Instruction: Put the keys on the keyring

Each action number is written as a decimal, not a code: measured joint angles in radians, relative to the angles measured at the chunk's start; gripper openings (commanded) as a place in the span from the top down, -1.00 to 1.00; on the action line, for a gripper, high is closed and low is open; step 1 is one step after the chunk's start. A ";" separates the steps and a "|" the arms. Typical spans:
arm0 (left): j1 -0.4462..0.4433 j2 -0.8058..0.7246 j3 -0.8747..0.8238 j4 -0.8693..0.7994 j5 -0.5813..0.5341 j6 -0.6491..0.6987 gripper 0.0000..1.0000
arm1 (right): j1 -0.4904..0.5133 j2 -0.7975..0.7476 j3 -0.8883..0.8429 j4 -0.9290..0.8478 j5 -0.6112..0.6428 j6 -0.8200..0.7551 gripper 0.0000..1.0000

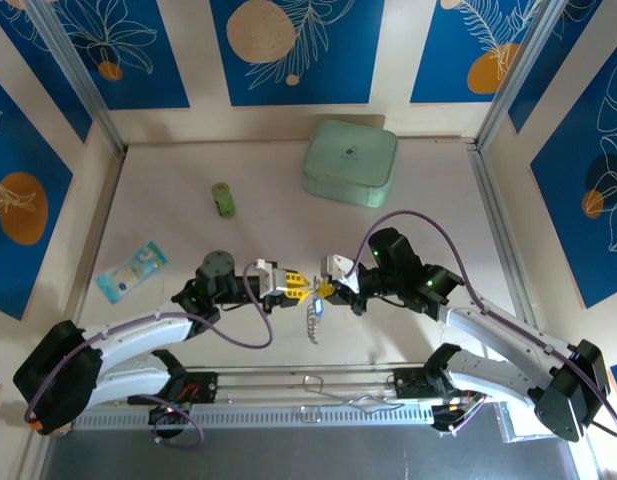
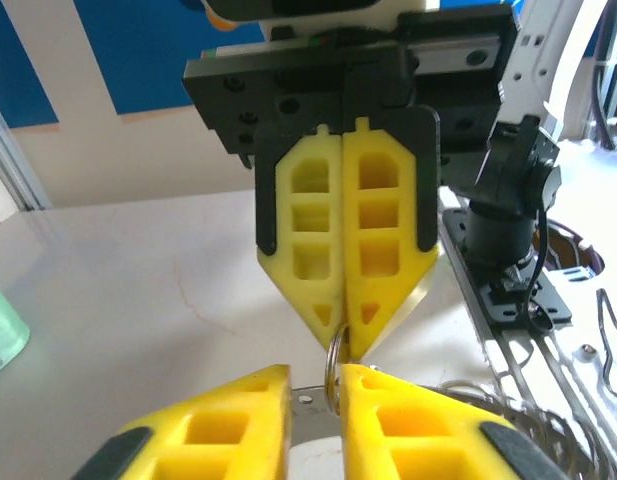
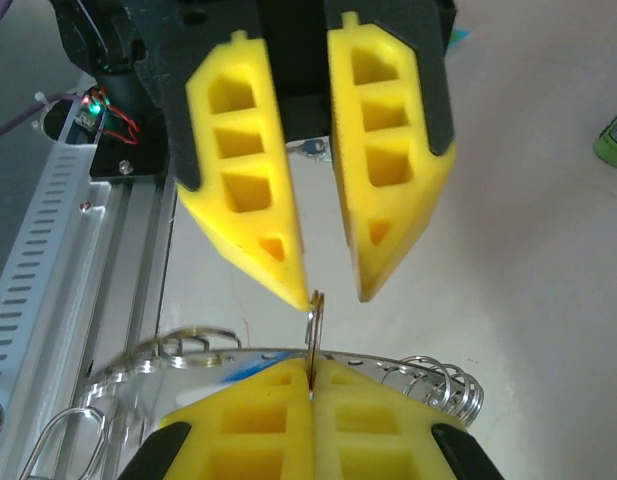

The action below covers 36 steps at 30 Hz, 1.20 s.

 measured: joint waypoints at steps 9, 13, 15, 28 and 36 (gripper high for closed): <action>0.000 -0.013 0.046 -0.165 -0.001 0.068 0.58 | 0.058 0.047 0.071 -0.077 0.074 -0.046 1.00; 0.000 -0.012 0.047 -0.185 0.009 0.068 0.79 | 0.073 0.068 0.085 -0.084 0.095 -0.059 1.00; 0.000 -0.012 0.048 -0.195 0.016 0.074 0.97 | 0.076 0.079 0.090 -0.087 0.104 -0.064 1.00; 0.000 -0.054 0.016 -0.151 -0.013 0.079 1.00 | 0.025 -0.034 -0.068 0.070 0.132 0.052 0.31; 0.000 -0.051 -0.072 0.050 -0.048 -0.030 1.00 | 0.035 -0.021 -0.135 0.180 0.079 0.130 0.25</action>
